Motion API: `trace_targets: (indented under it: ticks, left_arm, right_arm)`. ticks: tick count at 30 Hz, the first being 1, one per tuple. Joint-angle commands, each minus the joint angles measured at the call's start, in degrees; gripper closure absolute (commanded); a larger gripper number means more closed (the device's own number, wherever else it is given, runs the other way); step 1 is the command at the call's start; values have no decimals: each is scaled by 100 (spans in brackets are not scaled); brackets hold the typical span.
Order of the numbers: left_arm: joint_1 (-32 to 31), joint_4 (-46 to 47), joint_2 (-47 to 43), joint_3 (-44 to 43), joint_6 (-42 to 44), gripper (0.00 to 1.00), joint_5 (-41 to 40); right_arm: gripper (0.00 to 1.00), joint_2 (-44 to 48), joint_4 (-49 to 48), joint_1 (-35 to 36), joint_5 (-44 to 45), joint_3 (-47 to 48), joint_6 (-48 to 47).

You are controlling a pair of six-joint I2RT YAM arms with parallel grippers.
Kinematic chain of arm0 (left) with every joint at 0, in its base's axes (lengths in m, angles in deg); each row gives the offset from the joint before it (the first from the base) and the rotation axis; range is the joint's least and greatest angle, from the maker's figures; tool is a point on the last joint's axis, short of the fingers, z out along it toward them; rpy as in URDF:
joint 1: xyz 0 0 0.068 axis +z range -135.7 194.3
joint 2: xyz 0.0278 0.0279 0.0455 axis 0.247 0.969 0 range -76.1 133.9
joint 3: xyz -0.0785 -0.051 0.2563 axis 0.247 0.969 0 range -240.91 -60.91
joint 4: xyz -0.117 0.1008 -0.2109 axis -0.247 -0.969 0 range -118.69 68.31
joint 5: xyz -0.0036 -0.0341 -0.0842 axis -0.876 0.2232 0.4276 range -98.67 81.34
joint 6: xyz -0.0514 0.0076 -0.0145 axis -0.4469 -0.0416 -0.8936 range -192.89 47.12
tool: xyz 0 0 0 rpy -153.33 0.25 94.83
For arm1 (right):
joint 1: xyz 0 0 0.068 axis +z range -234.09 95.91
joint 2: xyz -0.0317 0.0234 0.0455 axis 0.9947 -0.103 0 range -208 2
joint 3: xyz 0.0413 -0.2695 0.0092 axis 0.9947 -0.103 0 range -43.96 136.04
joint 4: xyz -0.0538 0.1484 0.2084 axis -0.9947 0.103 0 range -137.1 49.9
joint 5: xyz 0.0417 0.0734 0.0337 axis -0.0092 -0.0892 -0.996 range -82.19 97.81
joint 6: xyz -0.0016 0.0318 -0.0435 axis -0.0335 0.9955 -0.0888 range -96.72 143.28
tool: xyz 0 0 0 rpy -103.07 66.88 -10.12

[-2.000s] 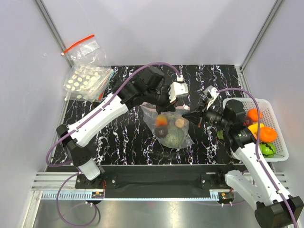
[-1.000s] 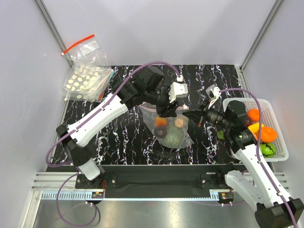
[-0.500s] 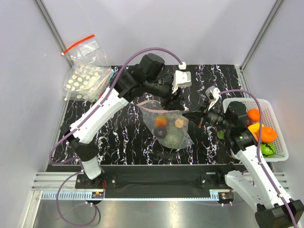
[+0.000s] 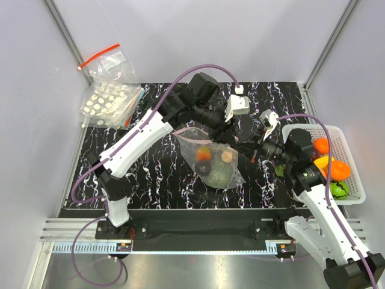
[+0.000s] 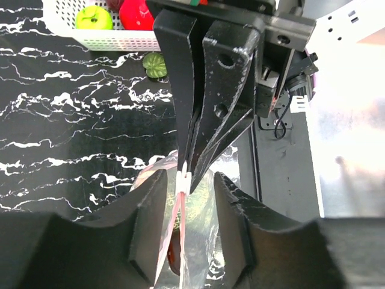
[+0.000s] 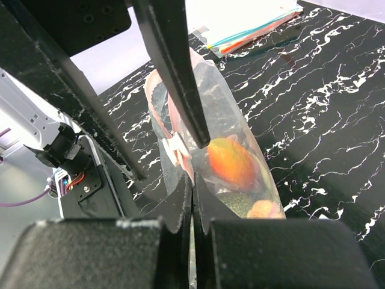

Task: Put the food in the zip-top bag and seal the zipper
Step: Zip the zipper food storage bag at the center of the board.

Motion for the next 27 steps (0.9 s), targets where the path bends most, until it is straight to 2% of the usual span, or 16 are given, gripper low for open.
trace_targets:
  ticks: [1, 2, 5, 11, 13, 20, 27]
  left_arm:
    - [-43, 93, 13, -304, -74, 61, 132]
    - [-60, 93, 13, -313, -65, 71, 106]
    - [-61, 41, 30, -313, -56, 85, 9]
    - [-60, -100, 57, -234, -4, 93, -78]
    - [-61, -109, 22, -173, 5, 100, -140]
    - [-43, 146, -461, 556, 41, 100, -675]
    - [150, 463, -813, 1216, -3, 100, -1063]
  right_arm:
    - [100, 103, -300, 65, -94, 22, -99]
    - [100, 112, -291, 74, -94, 22, -99]
    - [100, 147, -291, 65, -59, 4, -99]
    - [100, 200, -265, 74, 29, 4, -90]
    - [100, 243, -256, 65, 177, -5, -73]
    - [100, 349, -168, 65, 705, -40, 41]
    - [100, 577, -238, 74, 802, -180, 112]
